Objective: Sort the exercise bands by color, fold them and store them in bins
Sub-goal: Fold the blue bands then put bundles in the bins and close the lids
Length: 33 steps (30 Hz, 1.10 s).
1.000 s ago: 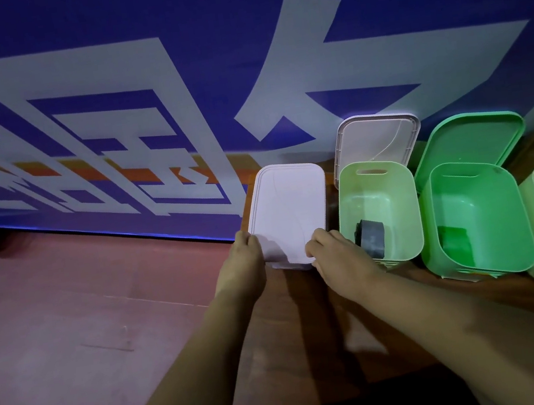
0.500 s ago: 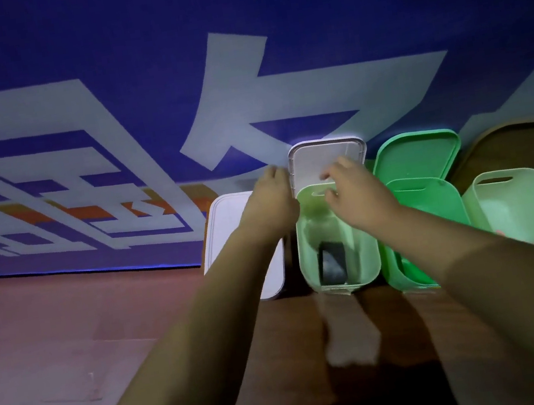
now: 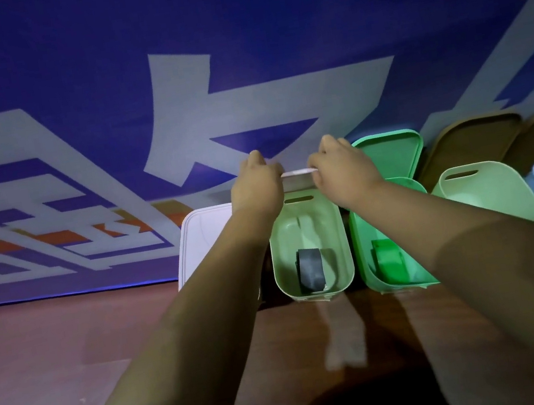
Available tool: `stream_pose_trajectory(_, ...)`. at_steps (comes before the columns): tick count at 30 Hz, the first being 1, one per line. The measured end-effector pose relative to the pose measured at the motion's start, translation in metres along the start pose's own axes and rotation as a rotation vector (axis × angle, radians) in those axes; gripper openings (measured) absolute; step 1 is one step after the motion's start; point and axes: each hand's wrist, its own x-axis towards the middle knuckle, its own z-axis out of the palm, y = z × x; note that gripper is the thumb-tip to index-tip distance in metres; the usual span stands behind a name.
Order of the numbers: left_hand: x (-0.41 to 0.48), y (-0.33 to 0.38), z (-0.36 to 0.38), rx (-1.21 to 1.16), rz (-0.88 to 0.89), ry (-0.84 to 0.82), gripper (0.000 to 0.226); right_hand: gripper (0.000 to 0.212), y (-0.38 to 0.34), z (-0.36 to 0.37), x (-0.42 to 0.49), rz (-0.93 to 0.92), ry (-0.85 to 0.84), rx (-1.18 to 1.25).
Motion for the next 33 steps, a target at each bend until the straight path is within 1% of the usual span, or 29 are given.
stream_pose_trajectory(3,-0.025,-0.002,0.000,-0.032,0.027,0.068,0.021,0.019,-0.001,-0.003,-0.020,-0.052,0.020,0.023)
stream_pose_trajectory(5,-0.046,-0.005,0.002,-0.032,0.088,0.124,0.018,0.016,-0.003,-0.004,-0.041,-0.084,0.019,0.047)
stream_pose_trajectory(7,-0.070,-0.006,0.007,-0.018,0.158,0.141,0.015,0.014,-0.004,-0.001,-0.068,-0.121,0.007,0.062)
stream_pose_trajectory(10,-0.110,-0.007,0.021,-0.037,0.179,0.071,0.015,0.014,-0.008,0.011,-0.110,-0.169,-0.029,0.072)
stream_pose_trajectory(14,-0.160,-0.004,0.044,-0.040,0.189,-0.042,0.018,0.015,-0.016,0.035,-0.155,-0.189,-0.108,0.048)
stream_pose_trajectory(18,-0.190,0.002,0.055,-0.026,0.167,-0.115,0.009,0.016,-0.019,0.057,-0.185,-0.216,-0.160,0.038)
stream_pose_trajectory(24,-0.204,0.004,0.064,0.009,0.139,-0.184,0.011,0.015,-0.018,0.072,-0.197,-0.220,-0.214,0.044)
stream_pose_trajectory(28,-0.205,0.004,0.063,-0.025,0.089,-0.192,0.015,0.019,-0.019,0.074,-0.198,-0.205,-0.228,0.066)
stream_pose_trajectory(33,-0.199,0.010,0.057,-0.041,0.071,-0.205,0.012,0.023,-0.012,0.068,-0.192,-0.222,-0.243,0.160)
